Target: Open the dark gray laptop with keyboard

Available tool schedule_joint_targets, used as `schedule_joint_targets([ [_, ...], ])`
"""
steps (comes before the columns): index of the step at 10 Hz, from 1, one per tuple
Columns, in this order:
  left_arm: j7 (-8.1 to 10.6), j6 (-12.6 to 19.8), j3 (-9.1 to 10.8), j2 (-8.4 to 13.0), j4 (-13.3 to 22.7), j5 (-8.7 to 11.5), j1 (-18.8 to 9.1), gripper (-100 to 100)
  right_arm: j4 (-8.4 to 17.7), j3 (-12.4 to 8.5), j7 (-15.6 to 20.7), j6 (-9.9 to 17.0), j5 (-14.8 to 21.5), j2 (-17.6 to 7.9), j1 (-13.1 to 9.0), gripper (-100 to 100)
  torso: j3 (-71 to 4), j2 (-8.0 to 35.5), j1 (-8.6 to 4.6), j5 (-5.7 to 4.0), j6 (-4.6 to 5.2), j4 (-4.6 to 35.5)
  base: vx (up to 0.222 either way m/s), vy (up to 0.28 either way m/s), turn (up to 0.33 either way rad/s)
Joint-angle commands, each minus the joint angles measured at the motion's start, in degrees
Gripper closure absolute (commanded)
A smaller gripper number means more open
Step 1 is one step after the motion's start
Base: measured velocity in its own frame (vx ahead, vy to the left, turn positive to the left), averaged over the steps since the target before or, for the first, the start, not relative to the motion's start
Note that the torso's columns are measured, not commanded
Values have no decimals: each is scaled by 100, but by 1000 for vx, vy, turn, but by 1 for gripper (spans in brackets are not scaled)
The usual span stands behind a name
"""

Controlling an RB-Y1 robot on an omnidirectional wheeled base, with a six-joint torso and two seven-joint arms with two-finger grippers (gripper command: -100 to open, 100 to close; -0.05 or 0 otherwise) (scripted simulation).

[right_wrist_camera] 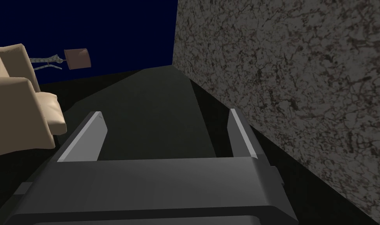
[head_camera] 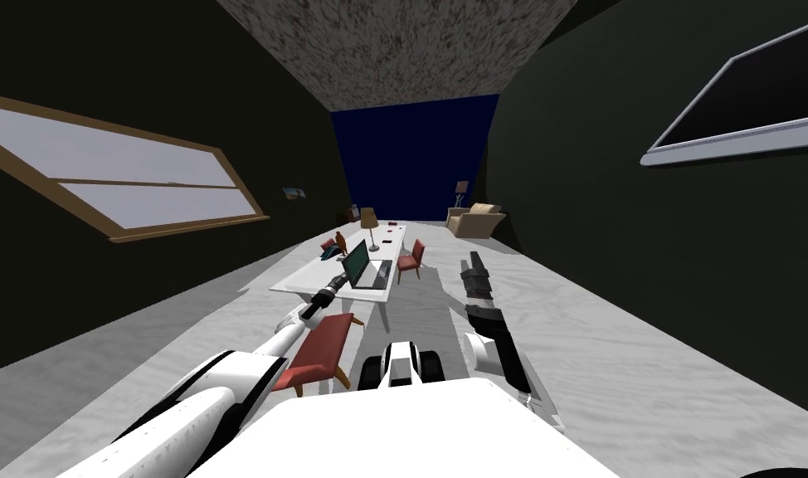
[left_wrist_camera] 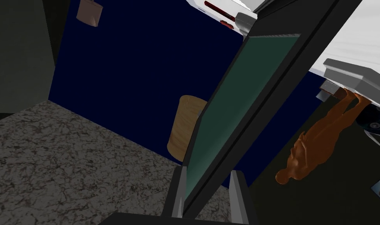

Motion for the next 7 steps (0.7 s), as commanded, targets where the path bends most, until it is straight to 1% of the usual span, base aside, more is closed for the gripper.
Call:
schedule_joint_targets([
  [1, -171, -189, -99, 3, 392, -35, -375, 100, 0, 0, 0, 0, 0, 0, 0, 0, 3, 6, -5, -2, -2, 5, -30, -50, 55],
  [2, -171, -189, -99, 3, 579, -35, -375, 100, 0, 0, 0, 0, 0, 0, 0, 0, 4, 6, -5, -4, 5, 8, -10, -25, -24],
  [3, -174, -210, -98, -3, 535, -37, -379, 100, 0, 0, 0, 0, 0, 0, 0, 0, 0, -1, 5, 0, 1, 3, -3, -10, -7],
  [4, -439, -130, 5, -104, 394, -149, -275, 100, 0, 0, 0, 0, 0, 0, 0, 0, -2, -4, 11, 1, -1, 4, 7, 3, 10],
  [5, -439, -130, 5, -104, 394, -149, -275, 100, 0, -1, 0, 0, 0, 0, 0, 0, -3, -5, 9, 6, 3, -3, 0, 0, 0],
  [6, -686, -54, 111, -202, 234, -258, -172, 100, 0, 0, 0, 0, 0, 0, 0, 0, -9, -14, 8, 7, 7, -8, 6, 10, 11],
  [7, -699, -54, 111, -202, 387, -258, -172, 100, 0, -1, 0, 0, 0, -1, 0, 0, -12, -20, 2, 9, 14, -13, 11, 11, -4],
])
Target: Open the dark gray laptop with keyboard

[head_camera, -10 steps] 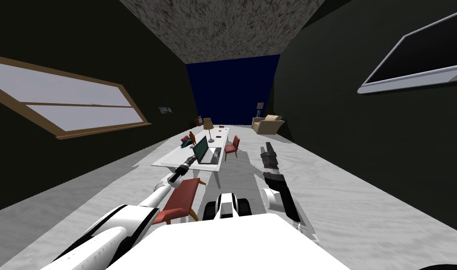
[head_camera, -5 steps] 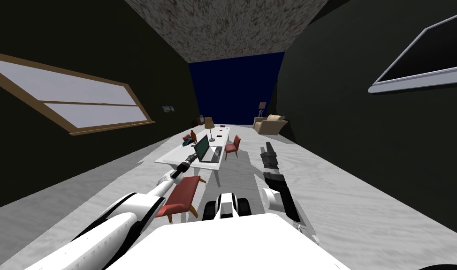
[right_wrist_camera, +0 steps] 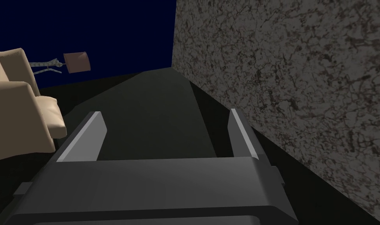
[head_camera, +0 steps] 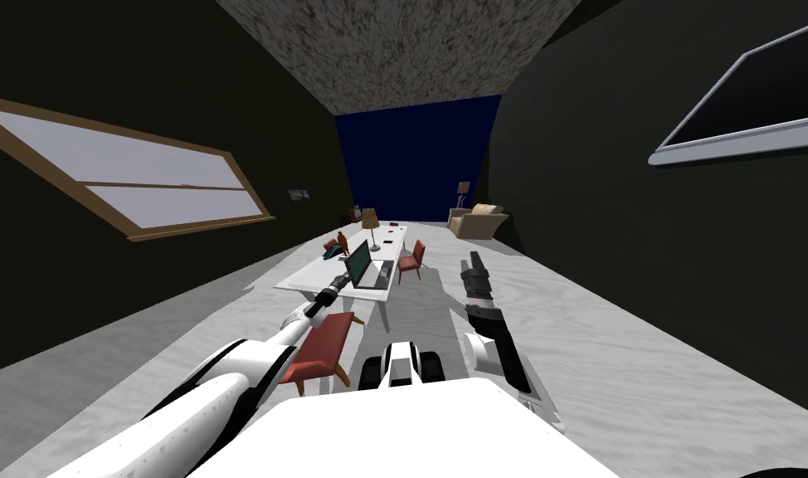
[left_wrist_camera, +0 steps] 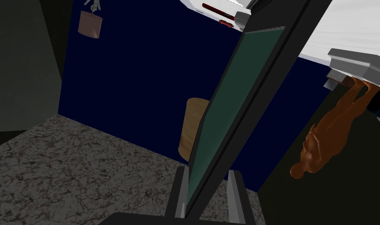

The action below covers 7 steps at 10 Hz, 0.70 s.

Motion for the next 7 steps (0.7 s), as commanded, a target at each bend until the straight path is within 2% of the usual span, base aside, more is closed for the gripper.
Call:
schedule_joint_targets([
  [1, -107, 218, 33, -23, -439, -62, 215, 100, 0, 0, 0, 0, 0, 0, 0, 0, -4, -6, 1, 7, -2, -14, 0, 0, 0],
  [2, -368, 293, 140, -121, -599, -172, 317, 100, 0, 0, 0, 0, 0, 0, 0, 0, -5, -7, 1, 2, -2, -6, 3, 5, 18],
  [3, -520, 369, 246, -219, -758, -282, 420, 100, 0, 0, 0, 0, 0, 0, 0, 0, -5, -7, -3, 4, 6, -8, 12, 12, 15],
  [4, -629, 369, 246, -219, -758, -282, 420, 100, 0, 0, 0, 0, 0, 0, 0, 0, -7, -12, -4, 8, 12, -15, 9, 8, -4],
  [5, -821, 445, 353, -317, -917, -392, 522, 100, 0, 0, 0, 0, 0, 0, 0, 0, -7, -11, -7, 8, 12, -15, 11, 8, 12],
  [6, -889, 445, 353, -317, -917, -392, 522, 100, 0, 0, 0, 0, 0, 0, 0, 0, -8, -13, -9, 11, 16, -20, 7, 4, -2],
  [7, -1087, 520, 459, -416, -1077, -502, 625, 100, 0, 0, 0, 0, 0, 0, 0, 0, -9, -15, -6, 11, 11, -21, 9, 3, -4],
])
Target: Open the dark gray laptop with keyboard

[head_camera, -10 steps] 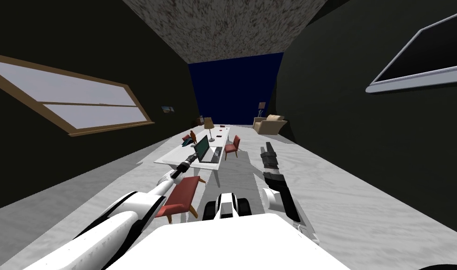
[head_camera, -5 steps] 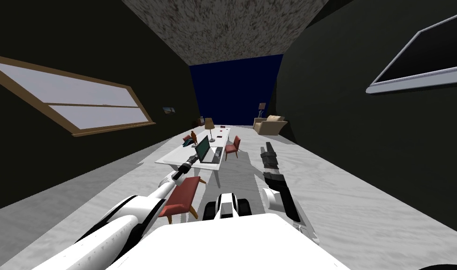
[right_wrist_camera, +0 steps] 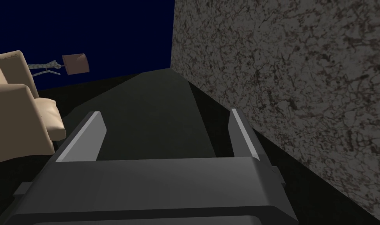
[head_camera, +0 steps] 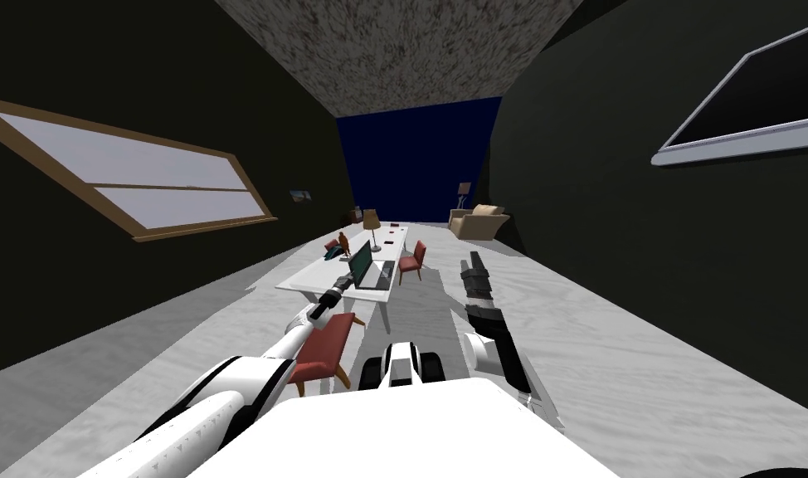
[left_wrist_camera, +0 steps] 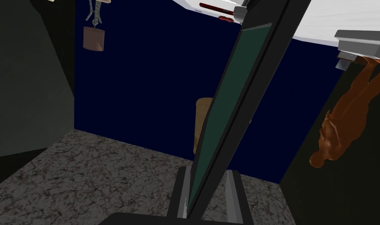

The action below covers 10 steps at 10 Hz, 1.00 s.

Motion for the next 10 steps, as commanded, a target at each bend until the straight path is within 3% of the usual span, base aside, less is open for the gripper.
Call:
schedule_joint_targets([
  [1, -349, 42, 102, -161, -77, -135, 102, 100, 0, 0, 0, 0, 0, 0, 0, 0, -2, -4, 4, 5, 0, -7, 7, 1, -14],
  [2, -567, 118, 208, -259, -236, -245, 205, 100, 0, 0, 0, 0, 0, 0, 0, 0, -2, -2, 8, 5, -4, -6, 7, 3, 2],
  [3, -610, 118, 208, -259, -236, -245, 205, 100, 0, 0, 0, 0, 0, 0, 0, 0, -1, -1, 12, 7, -7, -8, 0, 0, 0],
  [7, -1291, 345, 528, -554, -714, -575, 512, 100, 0, 0, 0, 0, 0, 0, 0, 0, -7, -10, 28, 5, -21, -7, 5, 1, -3],
  [8, -1392, 345, 528, -554, -714, -575, 512, 100, 0, 0, 0, 0, 0, 0, 0, 0, -9, -15, 32, 7, -24, -11, 5, -1, -14],
  [9, -1294, 347, 506, -526, -795, -560, 481, 100, 0, 0, 0, 0, 0, 0, 0, 0, -7, -12, 37, 5, -33, -7, -3, -6, -3],
  [10, -1472, 263, 791, -731, -1064, -827, 769, 100, 0, 0, 0, 0, 0, 0, 0, 0, -5, -9, 37, 1, -29, 3, 4, 10, -334],
])
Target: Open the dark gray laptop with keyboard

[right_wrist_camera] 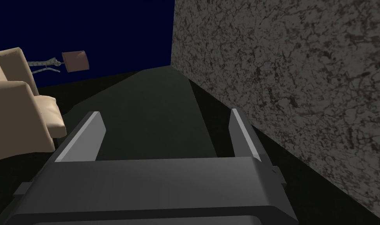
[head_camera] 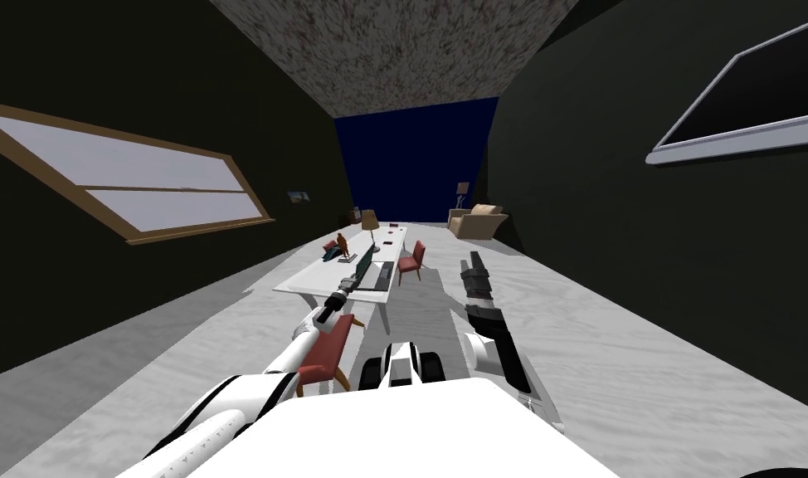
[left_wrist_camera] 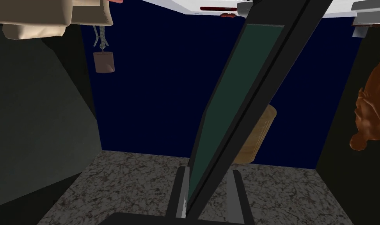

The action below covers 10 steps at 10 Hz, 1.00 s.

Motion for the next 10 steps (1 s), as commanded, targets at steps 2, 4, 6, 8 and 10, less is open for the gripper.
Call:
schedule_joint_targets([
  [2, -307, -174, 664, -405, -401, -500, 488, 100, 0, 0, 0, 0, 0, 0, -1, 0, -7, -13, -25, -1, 34, 0, 4, 21, -345],
  [4, -307, -174, 1003, -405, -486, -522, 612, 100, 0, 0, 0, 0, 0, 0, 0, 0, -6, -11, -37, -4, 30, 0, 9, 3, -141],
  [6, -461, -261, 1391, -608, -729, -783, 918, 100, 0, 0, 0, 0, 0, 0, 0, 0, 0, -2, -20, 8, 35, -6, 12, 10, -275],
  [8, -615, -348, 1744, -810, -959, -1044, 1149, 100, 0, 0, 0, 0, 0, 0, 0, 0, -1, -3, -14, -2, 10, 7, 1, 4, -177],
  [10, -615, -348, 2077, -810, -971, -1044, 1224, 100, 0, 0, 0, 0, 0, 0, 0, 0, 0, -4, -12, 4, 27, 6, 2, 7, -175],
])
